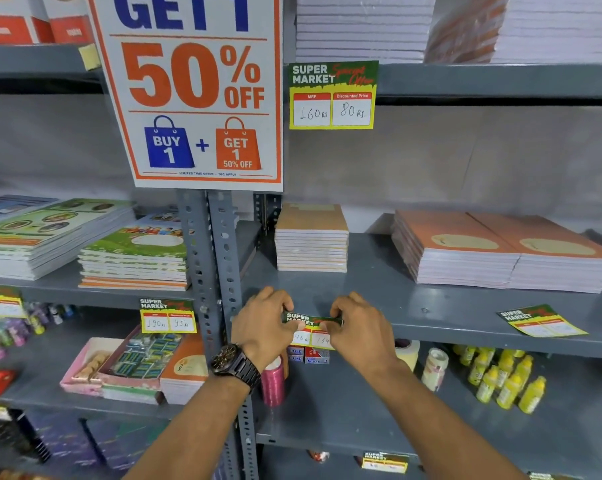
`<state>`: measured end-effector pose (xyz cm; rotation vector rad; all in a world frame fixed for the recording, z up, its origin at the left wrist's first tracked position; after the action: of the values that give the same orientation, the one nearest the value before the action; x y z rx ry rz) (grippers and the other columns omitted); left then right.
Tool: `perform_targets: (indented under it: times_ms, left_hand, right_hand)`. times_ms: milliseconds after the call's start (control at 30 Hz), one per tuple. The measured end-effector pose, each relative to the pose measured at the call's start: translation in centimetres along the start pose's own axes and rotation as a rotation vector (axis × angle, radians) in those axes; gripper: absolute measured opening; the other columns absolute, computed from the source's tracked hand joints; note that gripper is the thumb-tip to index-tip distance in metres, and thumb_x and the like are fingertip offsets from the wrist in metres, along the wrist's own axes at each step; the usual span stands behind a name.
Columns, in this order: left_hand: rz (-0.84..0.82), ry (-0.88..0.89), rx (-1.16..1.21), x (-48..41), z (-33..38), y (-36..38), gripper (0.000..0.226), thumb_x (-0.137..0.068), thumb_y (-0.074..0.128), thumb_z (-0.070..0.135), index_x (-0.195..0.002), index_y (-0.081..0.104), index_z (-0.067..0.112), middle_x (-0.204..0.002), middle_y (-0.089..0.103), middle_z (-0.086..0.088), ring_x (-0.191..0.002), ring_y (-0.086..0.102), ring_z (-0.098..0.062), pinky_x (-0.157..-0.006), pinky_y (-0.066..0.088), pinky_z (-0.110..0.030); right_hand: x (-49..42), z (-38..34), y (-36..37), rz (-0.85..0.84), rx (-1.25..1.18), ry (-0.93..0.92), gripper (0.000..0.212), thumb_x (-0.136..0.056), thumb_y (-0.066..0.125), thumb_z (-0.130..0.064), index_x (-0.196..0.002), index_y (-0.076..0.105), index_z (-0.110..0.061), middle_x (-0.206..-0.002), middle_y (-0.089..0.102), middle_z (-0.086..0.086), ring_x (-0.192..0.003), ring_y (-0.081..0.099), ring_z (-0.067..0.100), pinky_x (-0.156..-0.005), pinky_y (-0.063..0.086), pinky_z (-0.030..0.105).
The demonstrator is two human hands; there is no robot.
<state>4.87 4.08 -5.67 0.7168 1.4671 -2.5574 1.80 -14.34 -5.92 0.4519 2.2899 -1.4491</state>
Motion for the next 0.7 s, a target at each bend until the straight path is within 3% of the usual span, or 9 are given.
perform_targets:
  times_ms: [100,300,500,700]
  left_hand:
    - [-0.044,0.064,0.007,0.0,0.1,0.0,0.021,-0.072,0.072,0.041,-0.083,0.056,0.034,-0.087,0.054,0.013,-0.085,0.055,-0.011,-0.065,0.050,-0.033]
    - [-0.058,0.173,-0.119,-0.6,0.8,-1.0,0.006,-0.080,0.067,0.033,-0.084,0.066,0.029,-0.088,0.064,0.007,-0.088,0.053,-0.019,-0.069,0.041,-0.032]
    - [-0.033,0.152,-0.155,-0.2,1.2,-1.1,0.015,-0.081,0.069,0.035,-0.074,0.063,0.024,-0.084,0.062,0.007,-0.083,0.054,-0.018,-0.065,0.032,-0.029]
    - [-0.027,0.127,-0.161,-0.2,1.0,-1.2,0.016,-0.079,0.070,0.040,-0.076,0.063,0.026,-0.083,0.061,0.008,-0.083,0.055,-0.018,-0.064,0.037,-0.030]
  right_hand:
    - [0.4,-0.5,0.3,-0.009,-0.010,-0.053,0.017,-0.078,0.070,-0.037,-0.079,0.057,-0.026,-0.082,0.051,-0.010,-0.075,0.058,0.017,-0.056,0.039,0.027]
    - [-0.8,-2.1,0.4,-0.013,0.097,-0.137,0.034,-0.071,0.074,-0.047,-0.074,0.052,-0.020,-0.080,0.057,-0.001,-0.079,0.051,0.021,-0.065,0.041,0.033]
    - [-0.8,-1.2,0.5,-0.011,0.084,-0.114,0.030,-0.072,0.075,-0.045,-0.073,0.052,-0.026,-0.081,0.059,-0.006,-0.077,0.046,0.017,-0.067,0.036,0.031]
    - [-0.5,-1.1,0.5,0.029,0.086,-0.136,0.022,-0.076,0.074,-0.039,-0.081,0.059,-0.025,-0.086,0.062,-0.006,-0.082,0.051,0.018,-0.070,0.036,0.031]
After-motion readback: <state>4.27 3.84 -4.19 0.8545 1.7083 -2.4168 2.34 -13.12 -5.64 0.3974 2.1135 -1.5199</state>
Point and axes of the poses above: each hand's wrist, its own x-axis away from the middle knuckle, its own y-axis out of the palm, z = x × y, the point moved 4 cm from there along -x, towards the middle knuckle
